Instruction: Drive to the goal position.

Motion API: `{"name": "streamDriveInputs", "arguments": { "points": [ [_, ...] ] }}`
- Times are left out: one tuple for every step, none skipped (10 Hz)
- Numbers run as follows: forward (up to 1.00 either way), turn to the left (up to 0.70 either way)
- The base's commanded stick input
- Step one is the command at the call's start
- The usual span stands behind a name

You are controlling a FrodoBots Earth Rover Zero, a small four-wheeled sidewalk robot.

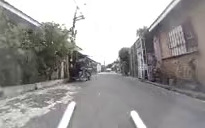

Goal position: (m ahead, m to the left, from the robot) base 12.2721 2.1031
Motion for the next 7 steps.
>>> {"name": "streamDriveInputs", "arguments": {
  "points": [
    [0.85,-0.27],
    [0.85,-0.34],
    [0.85,-0.34],
    [0.85,-0.34],
    [0.85,-0.32],
    [0.85,-0.22],
    [0.85,-0.12]
  ]
}}
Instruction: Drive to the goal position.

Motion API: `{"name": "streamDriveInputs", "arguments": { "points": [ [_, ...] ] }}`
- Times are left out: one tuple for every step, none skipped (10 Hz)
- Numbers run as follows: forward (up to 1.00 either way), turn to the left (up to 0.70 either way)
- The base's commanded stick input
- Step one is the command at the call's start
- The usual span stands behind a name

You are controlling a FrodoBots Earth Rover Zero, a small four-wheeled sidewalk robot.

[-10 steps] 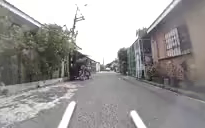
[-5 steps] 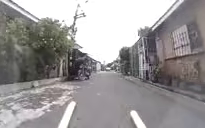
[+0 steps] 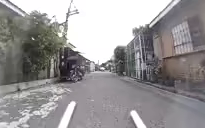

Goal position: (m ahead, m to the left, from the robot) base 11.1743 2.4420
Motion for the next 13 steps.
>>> {"name": "streamDriveInputs", "arguments": {
  "points": [
    [0.85,0.00],
    [0.85,0.00],
    [0.85,0.00],
    [0.85,0.00],
    [0.85,0.00],
    [0.85,0.00],
    [0.85,0.00],
    [0.85,0.00],
    [0.85,0.00],
    [0.85,0.00],
    [0.85,0.00],
    [0.85,0.00],
    [0.85,0.00]
  ]
}}
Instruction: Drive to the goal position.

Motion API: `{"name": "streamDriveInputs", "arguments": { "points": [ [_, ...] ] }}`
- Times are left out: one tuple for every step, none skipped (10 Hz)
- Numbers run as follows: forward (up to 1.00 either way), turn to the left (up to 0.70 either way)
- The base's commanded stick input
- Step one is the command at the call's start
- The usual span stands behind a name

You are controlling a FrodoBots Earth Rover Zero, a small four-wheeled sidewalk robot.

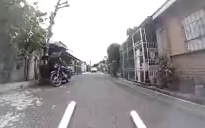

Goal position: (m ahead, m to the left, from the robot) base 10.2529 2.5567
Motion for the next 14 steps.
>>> {"name": "streamDriveInputs", "arguments": {
  "points": [
    [0.85,-0.04],
    [0.85,-0.32],
    [0.85,-0.34],
    [0.85,-0.34],
    [0.85,-0.08],
    [0.85,0.00],
    [0.85,0.00],
    [0.85,0.00],
    [0.85,0.00],
    [0.85,0.00],
    [0.85,0.00],
    [0.85,0.00],
    [0.85,0.00],
    [0.85,-0.04]
  ]
}}
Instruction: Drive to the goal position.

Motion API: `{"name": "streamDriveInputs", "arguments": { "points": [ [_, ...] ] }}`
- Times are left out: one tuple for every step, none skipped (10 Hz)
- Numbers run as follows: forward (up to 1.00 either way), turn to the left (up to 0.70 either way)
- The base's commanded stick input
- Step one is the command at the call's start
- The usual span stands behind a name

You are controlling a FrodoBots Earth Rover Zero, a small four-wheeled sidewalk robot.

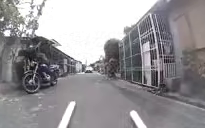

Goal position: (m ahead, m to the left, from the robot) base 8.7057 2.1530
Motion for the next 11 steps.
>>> {"name": "streamDriveInputs", "arguments": {
  "points": [
    [0.85,-0.34],
    [0.85,-0.34],
    [0.85,-0.34],
    [0.85,-0.34],
    [0.85,-0.21],
    [0.85,0.00],
    [0.85,0.00],
    [0.85,0.01],
    [0.85,0.01],
    [0.85,0.00],
    [0.85,0.00]
  ]
}}
